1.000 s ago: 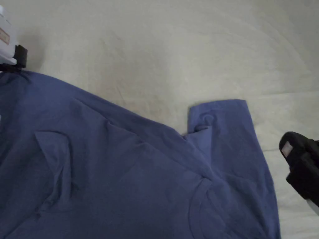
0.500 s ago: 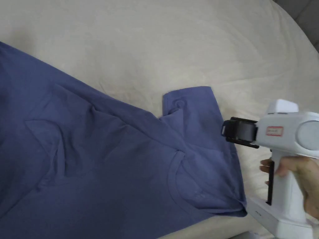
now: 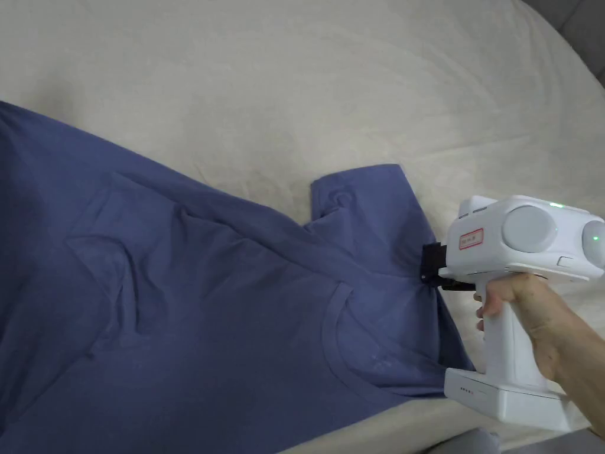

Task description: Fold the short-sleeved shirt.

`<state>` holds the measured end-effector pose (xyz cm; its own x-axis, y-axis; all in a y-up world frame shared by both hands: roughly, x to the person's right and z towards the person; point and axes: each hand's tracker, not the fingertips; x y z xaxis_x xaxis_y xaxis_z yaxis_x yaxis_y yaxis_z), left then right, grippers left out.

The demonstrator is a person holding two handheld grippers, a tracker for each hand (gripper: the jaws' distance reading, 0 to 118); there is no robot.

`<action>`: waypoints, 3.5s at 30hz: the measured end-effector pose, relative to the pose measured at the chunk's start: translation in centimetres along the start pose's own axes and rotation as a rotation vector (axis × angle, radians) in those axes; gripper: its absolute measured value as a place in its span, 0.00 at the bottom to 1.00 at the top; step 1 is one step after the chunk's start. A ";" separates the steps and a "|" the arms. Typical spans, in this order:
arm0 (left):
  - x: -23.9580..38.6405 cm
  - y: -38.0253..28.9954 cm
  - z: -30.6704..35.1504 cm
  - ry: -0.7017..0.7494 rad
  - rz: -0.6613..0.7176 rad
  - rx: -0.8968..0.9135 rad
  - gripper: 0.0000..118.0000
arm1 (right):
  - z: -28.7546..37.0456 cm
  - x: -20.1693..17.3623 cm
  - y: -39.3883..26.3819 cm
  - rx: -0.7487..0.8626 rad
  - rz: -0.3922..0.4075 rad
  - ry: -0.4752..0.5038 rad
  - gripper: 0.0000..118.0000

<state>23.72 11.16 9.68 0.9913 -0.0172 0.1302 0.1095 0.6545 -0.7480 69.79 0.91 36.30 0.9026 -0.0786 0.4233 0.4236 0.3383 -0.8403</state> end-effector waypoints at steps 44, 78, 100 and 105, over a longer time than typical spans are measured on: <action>-13.1 0.3 47.1 0.073 0.213 0.785 0.01 | 52.6 -3.0 3.5 0.945 0.214 0.226 0.04; -6.3 26.1 23.3 0.338 0.132 0.790 0.01 | 41.9 -17.5 34.3 1.141 0.098 -0.162 0.04; -5.6 -10.2 9.7 0.172 0.129 0.256 0.01 | 12.3 -3.5 7.3 0.527 0.166 -0.068 0.04; -6.6 -19.9 9.6 0.123 0.209 0.143 0.01 | 7.4 -0.4 -0.5 0.401 0.190 -0.070 0.04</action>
<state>14.26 5.50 29.92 0.9937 0.0432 -0.1035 -0.1004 0.7537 -0.6495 68.64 7.74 39.01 0.9482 0.0791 0.3077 0.1749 0.6785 -0.7135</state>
